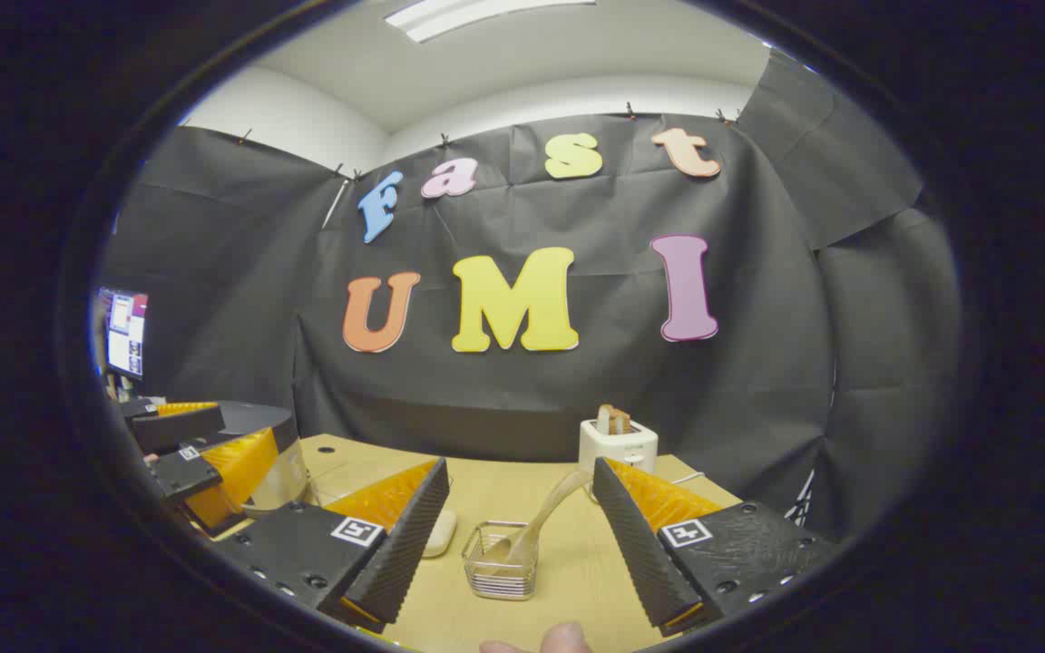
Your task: Close the left gripper, press the button to open the rice cooker; take a wooden spoon from the chopstick holder with the right hand, scoop a spoonful of rice and pour it into the rice cooker, then put the wooden spoon back into the chopstick holder.
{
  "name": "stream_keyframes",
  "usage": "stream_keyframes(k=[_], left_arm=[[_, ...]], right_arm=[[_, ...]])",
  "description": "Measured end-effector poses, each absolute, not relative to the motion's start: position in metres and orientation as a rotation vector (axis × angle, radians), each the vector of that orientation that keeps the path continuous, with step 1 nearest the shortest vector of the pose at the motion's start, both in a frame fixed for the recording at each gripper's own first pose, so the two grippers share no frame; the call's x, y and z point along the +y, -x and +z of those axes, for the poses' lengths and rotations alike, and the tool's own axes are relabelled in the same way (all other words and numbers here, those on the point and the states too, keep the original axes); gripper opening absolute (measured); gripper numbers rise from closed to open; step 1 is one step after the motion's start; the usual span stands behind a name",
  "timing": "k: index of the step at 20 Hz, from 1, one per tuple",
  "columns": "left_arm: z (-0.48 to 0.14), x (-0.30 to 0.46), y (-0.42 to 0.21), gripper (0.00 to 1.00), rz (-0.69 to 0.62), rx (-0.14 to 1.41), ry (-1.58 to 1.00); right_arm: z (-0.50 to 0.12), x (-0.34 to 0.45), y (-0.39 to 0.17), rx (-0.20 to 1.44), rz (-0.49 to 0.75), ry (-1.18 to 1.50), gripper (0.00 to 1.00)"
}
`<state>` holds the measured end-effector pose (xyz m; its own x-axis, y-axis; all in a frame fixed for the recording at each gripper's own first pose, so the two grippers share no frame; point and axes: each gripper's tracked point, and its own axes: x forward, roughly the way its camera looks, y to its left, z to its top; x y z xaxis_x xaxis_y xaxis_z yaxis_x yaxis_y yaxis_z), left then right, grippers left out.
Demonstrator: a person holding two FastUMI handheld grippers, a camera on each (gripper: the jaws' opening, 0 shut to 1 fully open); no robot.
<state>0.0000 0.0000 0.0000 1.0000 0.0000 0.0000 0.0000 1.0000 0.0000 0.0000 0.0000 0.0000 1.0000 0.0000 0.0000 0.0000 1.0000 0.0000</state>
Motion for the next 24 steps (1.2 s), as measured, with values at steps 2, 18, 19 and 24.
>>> stream_keyframes(k=[2, 18, 19, 24], left_arm=[[0.0, 0.001, -0.003, 0.97, 0.001, 0.0, 0.02], [-0.012, 0.023, -0.003, 0.97, 0.092, 0.065, 0.024], [-0.013, 0.025, -0.003, 0.97, 0.1, 0.066, 0.028], [-0.016, 0.053, -0.003, 0.97, 0.187, 0.079, 0.059]], right_arm=[[-0.003, -0.001, -0.002, 0.006, 0.0, -0.022, 0.96], [-0.015, 0.01, -0.01, 0.046, 0.025, -0.025, 0.95], [-0.014, 0.01, -0.01, 0.042, 0.025, -0.024, 0.95], [-0.011, 0.015, -0.015, 0.032, 0.058, -0.02, 0.95]])
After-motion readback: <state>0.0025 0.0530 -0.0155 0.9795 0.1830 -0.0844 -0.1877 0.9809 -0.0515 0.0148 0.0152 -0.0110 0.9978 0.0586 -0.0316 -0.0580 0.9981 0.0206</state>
